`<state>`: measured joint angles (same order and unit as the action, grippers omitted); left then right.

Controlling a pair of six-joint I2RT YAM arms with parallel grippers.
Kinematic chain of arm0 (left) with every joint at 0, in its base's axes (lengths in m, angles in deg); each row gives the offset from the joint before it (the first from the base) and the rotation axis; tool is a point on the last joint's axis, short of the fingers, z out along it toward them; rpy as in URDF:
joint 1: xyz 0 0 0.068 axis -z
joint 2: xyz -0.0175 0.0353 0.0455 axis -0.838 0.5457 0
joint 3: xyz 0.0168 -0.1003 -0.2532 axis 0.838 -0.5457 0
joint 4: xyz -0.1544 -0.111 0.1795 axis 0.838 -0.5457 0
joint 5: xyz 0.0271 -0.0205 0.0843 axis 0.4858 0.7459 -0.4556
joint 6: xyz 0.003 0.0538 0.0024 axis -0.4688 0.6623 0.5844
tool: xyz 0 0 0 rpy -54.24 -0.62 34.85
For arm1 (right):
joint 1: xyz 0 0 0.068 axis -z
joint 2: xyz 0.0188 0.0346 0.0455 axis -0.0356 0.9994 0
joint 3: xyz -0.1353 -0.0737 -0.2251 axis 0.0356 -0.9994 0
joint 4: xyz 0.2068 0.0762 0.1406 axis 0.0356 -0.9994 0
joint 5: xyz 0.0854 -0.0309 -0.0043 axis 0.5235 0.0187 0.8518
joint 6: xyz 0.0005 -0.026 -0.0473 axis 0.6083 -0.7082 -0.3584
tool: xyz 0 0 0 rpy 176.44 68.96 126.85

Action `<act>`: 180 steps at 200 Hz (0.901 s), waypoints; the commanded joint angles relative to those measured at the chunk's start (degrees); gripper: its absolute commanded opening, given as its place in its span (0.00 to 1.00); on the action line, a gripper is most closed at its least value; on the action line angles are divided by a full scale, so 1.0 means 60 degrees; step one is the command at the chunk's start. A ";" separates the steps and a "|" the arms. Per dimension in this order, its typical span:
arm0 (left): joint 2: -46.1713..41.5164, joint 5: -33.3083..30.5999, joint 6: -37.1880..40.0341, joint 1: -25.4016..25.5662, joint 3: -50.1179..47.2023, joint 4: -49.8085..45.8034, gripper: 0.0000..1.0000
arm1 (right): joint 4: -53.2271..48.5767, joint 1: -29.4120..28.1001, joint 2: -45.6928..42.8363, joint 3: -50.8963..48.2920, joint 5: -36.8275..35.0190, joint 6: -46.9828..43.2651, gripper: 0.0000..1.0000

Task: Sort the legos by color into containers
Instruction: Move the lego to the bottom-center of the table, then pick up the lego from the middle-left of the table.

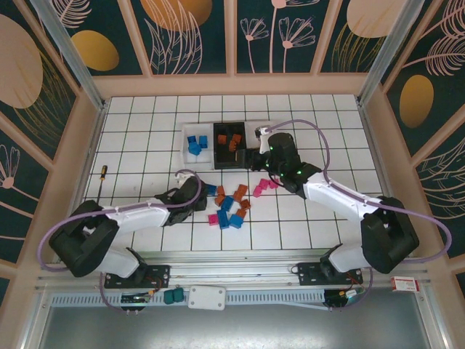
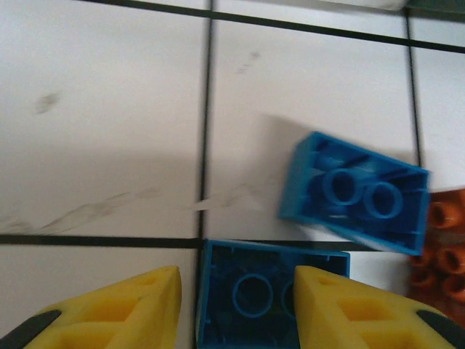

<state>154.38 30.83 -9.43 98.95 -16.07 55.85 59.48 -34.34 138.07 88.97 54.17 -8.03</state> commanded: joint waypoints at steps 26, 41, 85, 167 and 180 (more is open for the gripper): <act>-0.1119 0.0142 -0.0205 -0.0154 -0.0304 -0.1066 0.54 | 0.0388 0.0014 -0.0230 -0.0206 -0.0125 0.0127 0.63; -0.1465 0.0204 -0.0008 0.0046 -0.0025 -0.0989 0.69 | 0.0423 0.0007 -0.0221 -0.0188 -0.0098 0.0156 0.63; -0.0728 -0.0024 0.0190 0.0334 0.0279 -0.1173 0.93 | 0.0490 0.0004 -0.0309 -0.0319 -0.0107 0.0204 0.63; 0.0980 -0.0534 0.0222 0.0362 -0.0009 0.0267 0.70 | 0.0443 0.0005 -0.0507 -0.0327 -0.0091 0.0248 0.63; 0.1202 -0.0558 0.0324 0.0365 0.0107 0.0394 0.66 | 0.0451 0.0007 -0.0499 -0.0327 -0.0065 0.0274 0.63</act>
<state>157.87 26.29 -8.25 101.15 -15.42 52.23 60.57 -34.34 136.67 87.22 54.17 -7.13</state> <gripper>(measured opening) 0.689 0.628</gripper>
